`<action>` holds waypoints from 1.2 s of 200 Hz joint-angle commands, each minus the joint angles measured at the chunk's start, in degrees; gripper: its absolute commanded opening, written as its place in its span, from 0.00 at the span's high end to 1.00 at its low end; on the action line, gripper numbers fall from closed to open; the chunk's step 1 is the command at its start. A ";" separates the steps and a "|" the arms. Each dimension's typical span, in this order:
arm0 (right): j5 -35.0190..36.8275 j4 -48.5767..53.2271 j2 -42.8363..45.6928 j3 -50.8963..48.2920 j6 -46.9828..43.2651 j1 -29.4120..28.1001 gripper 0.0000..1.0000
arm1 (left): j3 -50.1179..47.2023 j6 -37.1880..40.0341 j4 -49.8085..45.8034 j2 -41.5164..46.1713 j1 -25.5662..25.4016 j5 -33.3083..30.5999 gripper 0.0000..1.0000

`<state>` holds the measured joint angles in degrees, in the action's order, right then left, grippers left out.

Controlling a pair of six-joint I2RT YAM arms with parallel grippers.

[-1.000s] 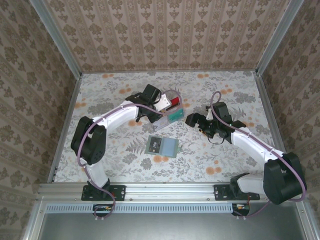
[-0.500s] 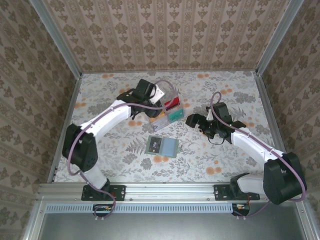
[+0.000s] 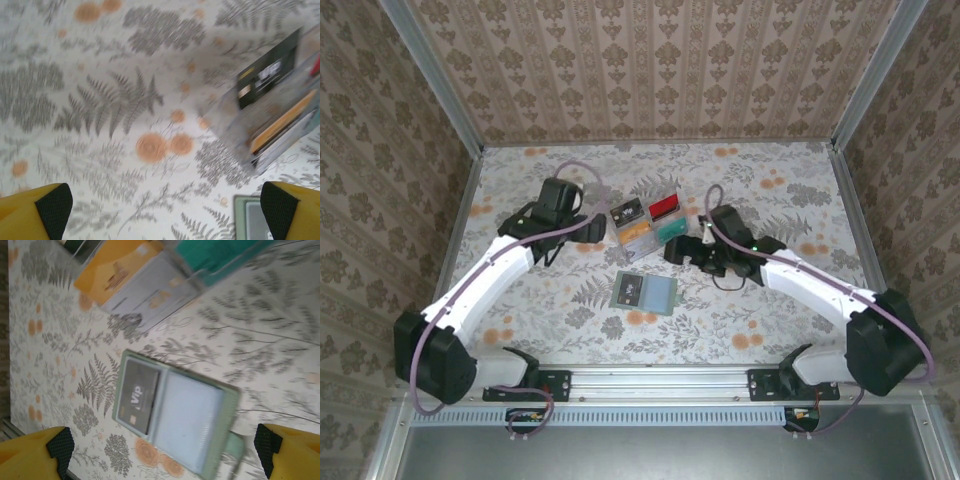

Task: Take the credit cards out of the card holder

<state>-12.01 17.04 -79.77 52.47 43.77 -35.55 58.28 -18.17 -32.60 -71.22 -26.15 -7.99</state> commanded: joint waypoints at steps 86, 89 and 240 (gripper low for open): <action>20.87 22.00 -25.79 23.68 -0.76 -16.28 0.22 | -15.65 -17.69 5.41 11.25 10.53 12.85 0.00; 21.30 22.65 -26.34 24.19 -0.90 -16.61 0.22 | -15.65 -17.62 5.44 11.08 10.75 13.11 0.00; 25.14 33.32 -39.98 32.16 -14.76 -21.93 0.20 | -16.90 -17.15 5.09 10.19 14.02 16.54 0.00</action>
<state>13.17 47.13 -120.11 88.64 34.24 -57.60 41.58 -34.54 -27.40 -60.53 -12.60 7.20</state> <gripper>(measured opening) 0.799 0.993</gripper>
